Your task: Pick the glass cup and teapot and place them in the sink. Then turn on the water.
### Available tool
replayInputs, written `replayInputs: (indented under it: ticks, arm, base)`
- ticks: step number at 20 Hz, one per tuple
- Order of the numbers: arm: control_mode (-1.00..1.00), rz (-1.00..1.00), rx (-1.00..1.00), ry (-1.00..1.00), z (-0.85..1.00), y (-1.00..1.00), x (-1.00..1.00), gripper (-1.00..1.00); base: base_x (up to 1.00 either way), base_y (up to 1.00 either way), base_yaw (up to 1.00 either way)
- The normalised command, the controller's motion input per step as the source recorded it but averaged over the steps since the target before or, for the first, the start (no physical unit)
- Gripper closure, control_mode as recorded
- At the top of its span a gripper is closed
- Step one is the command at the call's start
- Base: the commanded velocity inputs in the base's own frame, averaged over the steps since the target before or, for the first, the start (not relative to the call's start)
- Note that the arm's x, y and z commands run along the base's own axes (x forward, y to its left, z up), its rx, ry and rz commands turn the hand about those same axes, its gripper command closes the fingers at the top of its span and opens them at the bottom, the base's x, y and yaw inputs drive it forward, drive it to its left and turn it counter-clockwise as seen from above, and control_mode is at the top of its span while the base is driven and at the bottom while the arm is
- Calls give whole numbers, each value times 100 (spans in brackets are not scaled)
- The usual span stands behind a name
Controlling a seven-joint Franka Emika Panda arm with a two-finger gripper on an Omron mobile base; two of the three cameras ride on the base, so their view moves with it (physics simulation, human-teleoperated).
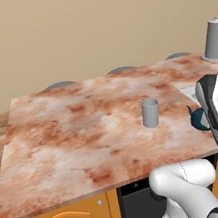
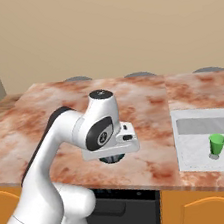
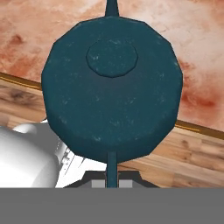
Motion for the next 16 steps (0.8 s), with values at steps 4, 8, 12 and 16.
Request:
replayInputs:
  ticks: [4, 8, 12, 16]
  arm:
    - [-100, 0, 0, 0, 0, 0, 0, 100]
    - [100, 0, 0, 0, 0, 0, 0, 100]
    - [100, 0, 0, 0, 0, 0, 0, 100]
    - [100, 0, 0, 0, 0, 0, 0, 100]
  base:
    - [0, 0, 0]
    - [-3, 0, 0]
    - [-76, -11, 0]
    - [-50, -23, 0]
